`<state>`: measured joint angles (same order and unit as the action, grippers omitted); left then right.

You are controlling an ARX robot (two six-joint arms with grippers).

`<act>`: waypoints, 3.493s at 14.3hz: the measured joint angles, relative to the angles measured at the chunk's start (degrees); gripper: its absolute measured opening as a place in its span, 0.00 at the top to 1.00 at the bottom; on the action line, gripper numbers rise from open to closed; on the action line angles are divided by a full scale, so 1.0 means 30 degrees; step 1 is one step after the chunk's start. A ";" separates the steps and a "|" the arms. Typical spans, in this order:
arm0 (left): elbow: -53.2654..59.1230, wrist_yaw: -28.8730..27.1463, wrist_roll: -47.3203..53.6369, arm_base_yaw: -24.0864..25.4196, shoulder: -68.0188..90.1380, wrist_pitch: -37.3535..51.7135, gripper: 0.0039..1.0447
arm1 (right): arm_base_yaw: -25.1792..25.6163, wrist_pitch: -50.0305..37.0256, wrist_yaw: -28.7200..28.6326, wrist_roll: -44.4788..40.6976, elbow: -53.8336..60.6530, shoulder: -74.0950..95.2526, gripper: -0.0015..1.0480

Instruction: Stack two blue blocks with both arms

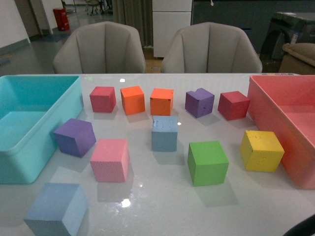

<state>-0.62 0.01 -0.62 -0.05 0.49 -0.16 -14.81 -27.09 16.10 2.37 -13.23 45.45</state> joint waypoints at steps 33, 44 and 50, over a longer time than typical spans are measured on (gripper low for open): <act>0.0000 -0.0007 0.0000 0.0000 0.0000 0.0000 0.06 | 0.4940 0.9092 -0.5370 -0.0736 0.4182 -1.5074 0.68; -0.4102 0.1464 0.0051 -0.3206 1.2692 0.0954 0.06 | 0.4940 0.9092 -0.5370 -0.0736 0.4182 -1.5074 0.06; -0.6951 -0.0780 -0.1311 -0.6790 2.8181 0.7162 0.06 | 0.4940 0.9092 -0.5370 -0.0736 0.4182 -1.5074 0.06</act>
<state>-21.47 -2.33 -4.56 -20.43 85.03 21.32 0.01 0.19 -0.01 0.16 -0.69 0.23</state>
